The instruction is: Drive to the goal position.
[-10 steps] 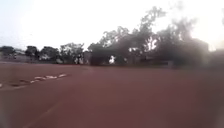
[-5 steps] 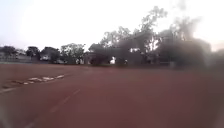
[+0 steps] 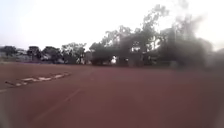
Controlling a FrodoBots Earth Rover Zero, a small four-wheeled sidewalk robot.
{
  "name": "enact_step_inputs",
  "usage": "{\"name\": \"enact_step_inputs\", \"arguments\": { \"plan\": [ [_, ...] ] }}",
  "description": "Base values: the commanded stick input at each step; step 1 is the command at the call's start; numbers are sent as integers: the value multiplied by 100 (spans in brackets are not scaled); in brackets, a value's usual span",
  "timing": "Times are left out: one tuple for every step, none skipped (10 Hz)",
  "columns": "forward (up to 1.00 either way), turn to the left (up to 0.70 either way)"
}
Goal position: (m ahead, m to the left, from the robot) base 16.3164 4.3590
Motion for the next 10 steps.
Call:
{"name": "enact_step_inputs", "arguments": {
  "plan": [
    [70, 0],
    [70, 0],
    [70, 0],
    [70, -3],
    [70, -9],
    [70, -24],
    [70, -28],
    [70, -27],
    [70, -19],
    [70, 0]
  ]
}}
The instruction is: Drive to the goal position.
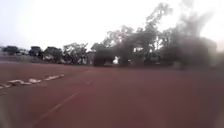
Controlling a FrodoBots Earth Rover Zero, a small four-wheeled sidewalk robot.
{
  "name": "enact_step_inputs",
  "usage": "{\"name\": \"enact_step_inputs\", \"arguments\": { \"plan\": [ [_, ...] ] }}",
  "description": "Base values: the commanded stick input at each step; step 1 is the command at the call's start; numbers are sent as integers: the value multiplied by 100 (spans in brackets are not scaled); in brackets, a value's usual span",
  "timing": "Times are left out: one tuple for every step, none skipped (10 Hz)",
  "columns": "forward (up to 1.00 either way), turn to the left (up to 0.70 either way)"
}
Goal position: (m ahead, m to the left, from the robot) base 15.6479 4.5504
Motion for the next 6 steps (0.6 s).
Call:
{"name": "enact_step_inputs", "arguments": {
  "plan": [
    [70, 0],
    [70, 0],
    [70, 0],
    [70, 0],
    [70, 0],
    [70, 0]
  ]
}}
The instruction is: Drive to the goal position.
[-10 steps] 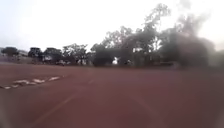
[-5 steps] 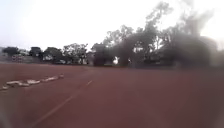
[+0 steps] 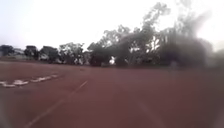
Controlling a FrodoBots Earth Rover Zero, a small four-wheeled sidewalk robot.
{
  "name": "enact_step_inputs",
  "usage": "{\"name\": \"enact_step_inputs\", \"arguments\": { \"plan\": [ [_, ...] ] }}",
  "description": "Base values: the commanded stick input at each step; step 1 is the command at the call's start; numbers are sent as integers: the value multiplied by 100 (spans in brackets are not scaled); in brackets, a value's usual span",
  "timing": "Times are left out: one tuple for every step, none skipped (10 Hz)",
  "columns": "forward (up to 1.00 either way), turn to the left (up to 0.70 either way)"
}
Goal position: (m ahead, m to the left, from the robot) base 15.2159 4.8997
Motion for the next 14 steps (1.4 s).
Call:
{"name": "enact_step_inputs", "arguments": {
  "plan": [
    [70, 0],
    [70, 0],
    [70, 0],
    [70, 0],
    [70, 0],
    [70, 0],
    [70, 0],
    [69, 0],
    [70, 0],
    [70, 0],
    [70, 0],
    [69, 0],
    [70, 0],
    [70, 0]
  ]
}}
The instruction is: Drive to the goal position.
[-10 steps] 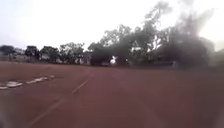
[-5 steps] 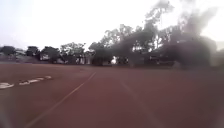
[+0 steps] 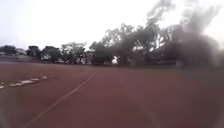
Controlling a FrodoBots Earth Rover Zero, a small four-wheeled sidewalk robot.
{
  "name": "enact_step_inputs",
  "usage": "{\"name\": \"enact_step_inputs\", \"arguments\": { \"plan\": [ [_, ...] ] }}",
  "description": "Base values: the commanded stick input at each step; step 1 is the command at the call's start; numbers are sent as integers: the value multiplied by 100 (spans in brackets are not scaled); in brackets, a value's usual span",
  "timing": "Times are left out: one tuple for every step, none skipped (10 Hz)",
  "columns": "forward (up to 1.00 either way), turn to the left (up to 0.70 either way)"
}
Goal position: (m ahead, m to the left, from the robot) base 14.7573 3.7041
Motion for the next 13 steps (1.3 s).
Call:
{"name": "enact_step_inputs", "arguments": {
  "plan": [
    [70, 0],
    [70, 0],
    [70, -2],
    [70, -9],
    [70, -17],
    [70, 0],
    [70, 0],
    [70, 0],
    [70, 0],
    [70, 0],
    [70, 0],
    [70, 0],
    [70, -25]
  ]
}}
